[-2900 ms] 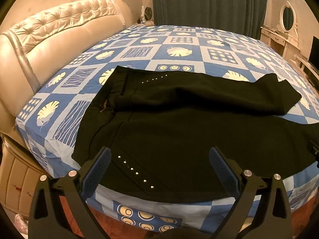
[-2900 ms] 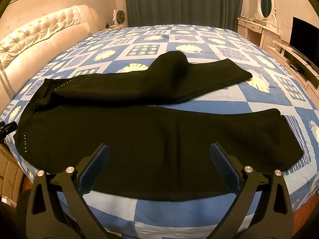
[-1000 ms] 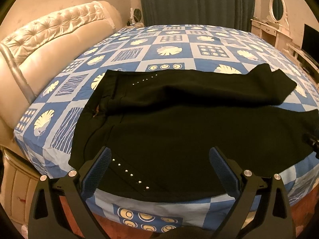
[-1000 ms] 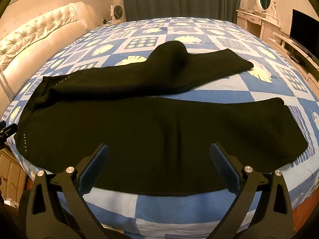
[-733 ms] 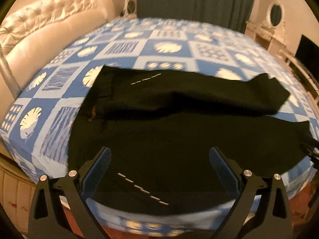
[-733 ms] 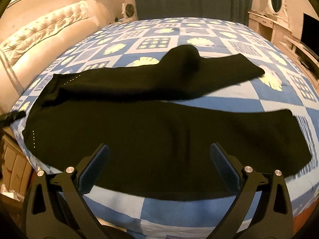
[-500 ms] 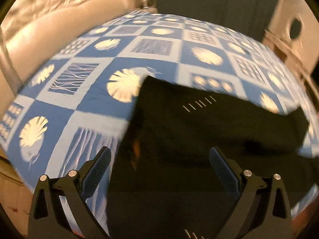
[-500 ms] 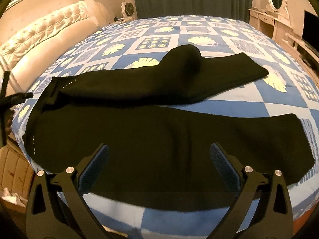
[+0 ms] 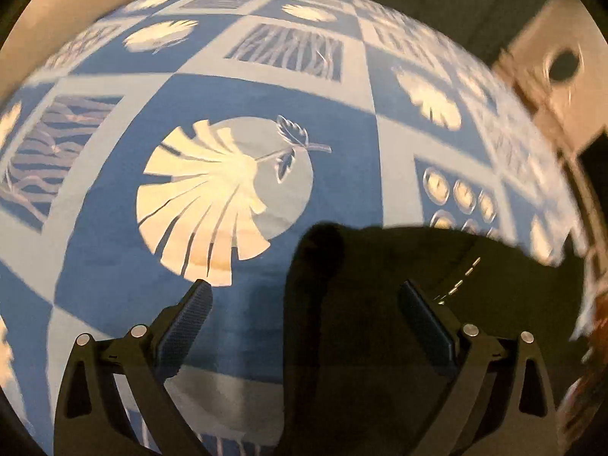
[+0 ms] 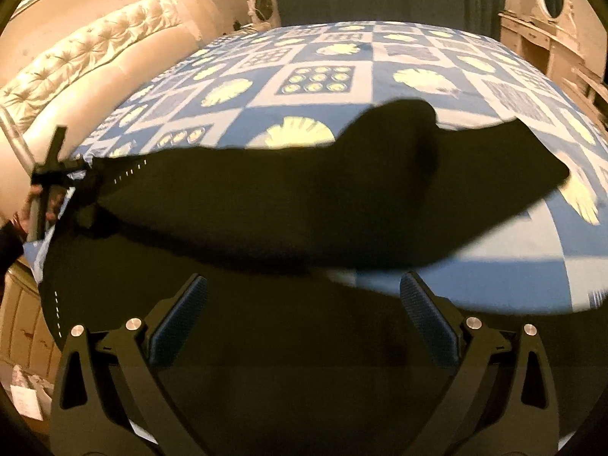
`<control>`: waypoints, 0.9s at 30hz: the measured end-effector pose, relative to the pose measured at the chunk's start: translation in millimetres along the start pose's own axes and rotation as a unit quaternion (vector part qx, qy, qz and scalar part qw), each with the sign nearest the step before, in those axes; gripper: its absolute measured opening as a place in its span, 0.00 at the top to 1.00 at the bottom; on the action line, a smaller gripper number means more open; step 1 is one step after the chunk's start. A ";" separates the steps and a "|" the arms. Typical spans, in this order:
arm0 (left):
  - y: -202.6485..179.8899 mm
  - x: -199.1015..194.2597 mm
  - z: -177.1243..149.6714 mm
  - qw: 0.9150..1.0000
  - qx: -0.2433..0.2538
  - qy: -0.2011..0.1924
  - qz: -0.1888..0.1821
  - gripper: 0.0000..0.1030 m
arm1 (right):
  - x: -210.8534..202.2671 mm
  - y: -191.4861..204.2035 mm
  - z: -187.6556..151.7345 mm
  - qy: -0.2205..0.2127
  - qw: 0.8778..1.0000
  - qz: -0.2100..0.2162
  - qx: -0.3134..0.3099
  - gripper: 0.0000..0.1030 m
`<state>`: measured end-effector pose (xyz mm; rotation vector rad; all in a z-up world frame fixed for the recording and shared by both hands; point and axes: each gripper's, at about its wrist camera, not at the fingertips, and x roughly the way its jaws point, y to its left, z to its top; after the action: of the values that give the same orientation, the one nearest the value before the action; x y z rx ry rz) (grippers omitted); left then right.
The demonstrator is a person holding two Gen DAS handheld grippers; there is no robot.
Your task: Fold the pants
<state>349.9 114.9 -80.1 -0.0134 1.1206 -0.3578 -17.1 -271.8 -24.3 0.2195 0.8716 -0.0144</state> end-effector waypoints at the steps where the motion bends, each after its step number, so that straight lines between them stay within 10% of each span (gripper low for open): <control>1: -2.1 2.2 -1.2 1.000 0.016 0.000 0.005 0.44 | 5.0 -2.1 10.1 0.003 1.000 0.010 0.001 0.02; 2: -2.6 6.9 -1.9 1.000 0.023 0.012 -0.017 0.71 | 12.9 -4.7 24.8 0.009 1.000 0.029 0.002 0.02; 10: -9.8 10.0 -3.4 0.999 0.027 0.023 -0.034 0.84 | 94.6 11.7 133.2 0.095 0.986 0.091 -0.103 0.02; 18: -11.5 18.0 1.0 0.999 0.034 0.022 -0.035 0.84 | 171.8 57.1 140.2 0.205 0.941 0.071 -0.259 0.04; 20: -7.9 18.2 0.4 0.999 0.017 0.018 -0.042 0.84 | 187.3 60.2 130.0 0.247 0.929 0.069 -0.266 0.50; 24: -9.7 17.4 0.3 0.998 0.026 0.014 -0.048 0.91 | 176.1 66.8 128.4 0.236 0.935 0.071 -0.256 0.87; 27: -9.9 9.5 0.9 0.999 0.016 -0.002 -0.051 0.92 | 154.4 76.2 127.4 0.196 0.941 0.056 -0.269 0.91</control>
<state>351.6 102.7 -86.3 -0.0430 1.1134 -0.4657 186.7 -210.6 -48.3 -0.2523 1.2233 0.3825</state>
